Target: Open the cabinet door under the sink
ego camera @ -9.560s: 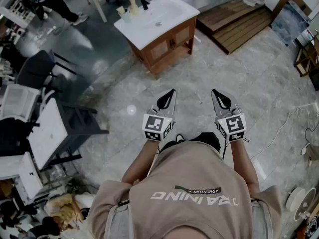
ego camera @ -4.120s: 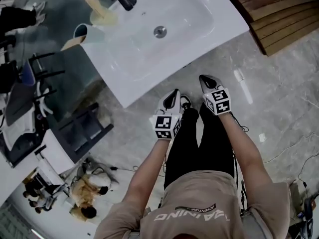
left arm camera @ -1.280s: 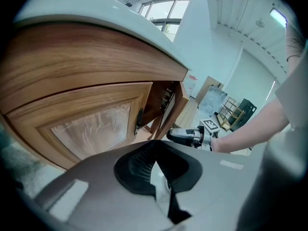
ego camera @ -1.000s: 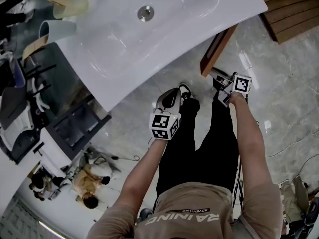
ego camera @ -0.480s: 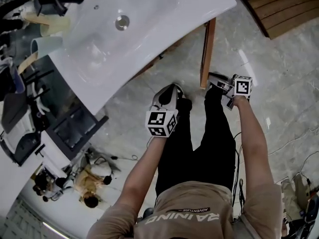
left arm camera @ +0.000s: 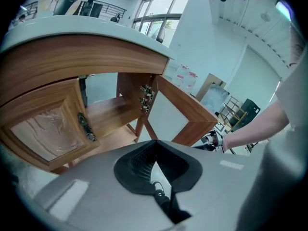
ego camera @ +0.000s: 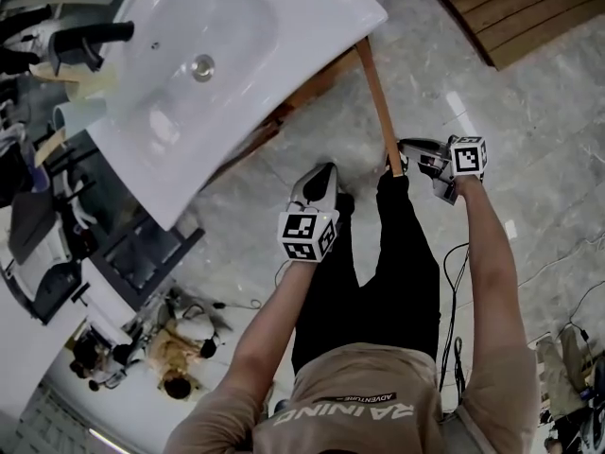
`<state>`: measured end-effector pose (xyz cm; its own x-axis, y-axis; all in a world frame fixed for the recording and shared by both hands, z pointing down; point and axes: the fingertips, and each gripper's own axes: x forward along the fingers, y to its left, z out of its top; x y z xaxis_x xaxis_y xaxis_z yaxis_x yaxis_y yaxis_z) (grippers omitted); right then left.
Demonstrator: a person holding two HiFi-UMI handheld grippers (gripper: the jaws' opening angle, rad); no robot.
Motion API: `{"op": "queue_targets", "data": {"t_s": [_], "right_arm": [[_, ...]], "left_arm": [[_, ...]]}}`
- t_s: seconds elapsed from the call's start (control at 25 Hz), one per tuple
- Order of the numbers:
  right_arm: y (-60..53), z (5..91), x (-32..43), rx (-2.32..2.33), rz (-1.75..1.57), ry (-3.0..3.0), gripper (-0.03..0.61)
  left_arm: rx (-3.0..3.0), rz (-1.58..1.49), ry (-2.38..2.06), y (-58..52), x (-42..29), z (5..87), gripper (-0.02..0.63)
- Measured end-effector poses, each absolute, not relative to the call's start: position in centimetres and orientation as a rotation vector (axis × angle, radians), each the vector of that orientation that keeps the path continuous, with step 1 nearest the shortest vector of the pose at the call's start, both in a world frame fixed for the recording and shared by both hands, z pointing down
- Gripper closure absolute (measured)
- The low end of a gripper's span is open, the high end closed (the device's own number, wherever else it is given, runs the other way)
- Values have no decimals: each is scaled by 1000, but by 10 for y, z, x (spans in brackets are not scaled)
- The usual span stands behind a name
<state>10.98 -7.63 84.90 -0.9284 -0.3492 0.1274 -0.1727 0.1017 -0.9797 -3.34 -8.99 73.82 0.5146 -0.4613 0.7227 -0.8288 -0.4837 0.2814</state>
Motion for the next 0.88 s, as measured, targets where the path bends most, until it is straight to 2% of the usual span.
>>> {"op": "queue_targets", "data": {"t_s": [0.48,0.68,0.88], "right_arm": [[-90,860,171,-602,-2007,2288,491],[-98,862,215,-770,-1997,2222,489],[-71,868,226,-894,-2102,2233,489]], "left_arm": [[2162,802,-978,-103,15,734,598],[2182,812,-943,-106,34,728,598],[2210,808,-916,-107,51,715,598]]}}
